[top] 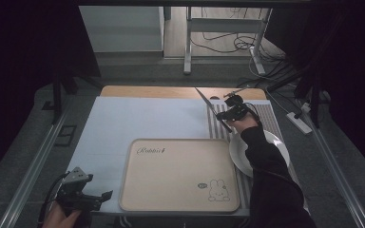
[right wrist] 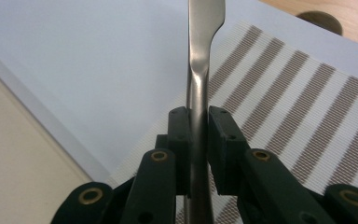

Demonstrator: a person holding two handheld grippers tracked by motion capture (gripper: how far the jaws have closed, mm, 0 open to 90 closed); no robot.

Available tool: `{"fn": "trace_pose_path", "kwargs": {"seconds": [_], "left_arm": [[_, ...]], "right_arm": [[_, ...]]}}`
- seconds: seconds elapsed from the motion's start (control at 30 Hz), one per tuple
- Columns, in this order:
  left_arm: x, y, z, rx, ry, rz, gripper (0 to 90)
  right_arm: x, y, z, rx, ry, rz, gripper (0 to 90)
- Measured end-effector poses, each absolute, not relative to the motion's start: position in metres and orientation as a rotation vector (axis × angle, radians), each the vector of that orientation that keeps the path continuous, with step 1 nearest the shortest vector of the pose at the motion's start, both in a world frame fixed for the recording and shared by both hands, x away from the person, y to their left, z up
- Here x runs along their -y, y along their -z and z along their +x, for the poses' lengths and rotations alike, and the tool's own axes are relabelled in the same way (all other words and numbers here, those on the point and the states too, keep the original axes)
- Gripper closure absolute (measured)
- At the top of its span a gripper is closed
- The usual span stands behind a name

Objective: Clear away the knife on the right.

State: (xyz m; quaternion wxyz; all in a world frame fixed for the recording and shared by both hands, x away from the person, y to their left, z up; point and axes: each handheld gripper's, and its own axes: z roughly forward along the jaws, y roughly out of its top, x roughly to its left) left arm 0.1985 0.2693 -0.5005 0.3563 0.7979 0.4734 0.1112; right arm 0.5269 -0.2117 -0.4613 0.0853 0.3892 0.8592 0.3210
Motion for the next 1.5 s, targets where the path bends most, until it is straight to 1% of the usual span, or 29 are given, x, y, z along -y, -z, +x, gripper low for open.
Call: {"fn": "trace_pose_path", "kwargs": {"seconds": [0.33, 0.67, 1.07, 1.5], "left_arm": [[-0.269, 0.501, 0.199, -1.223, -0.288, 2.062, 1.4], [-0.269, 0.5, 0.198, -1.221, -0.291, 2.065, 1.4], [-0.268, 0.5, 0.199, -1.222, -0.291, 2.067, 1.4], [-0.268, 0.5, 0.199, -1.221, -0.295, 2.071, 1.4]], "right_arm": [[0.191, 0.457, 0.508, -2.606, -0.968, 1.085, 80.7], [0.175, 0.457, 0.477, -2.649, -0.933, 1.001, 80.7], [0.171, 0.461, 0.439, -2.678, -0.907, 0.945, 80.7], [0.175, 0.472, 0.383, -2.744, -0.841, 0.875, 80.6]]}}
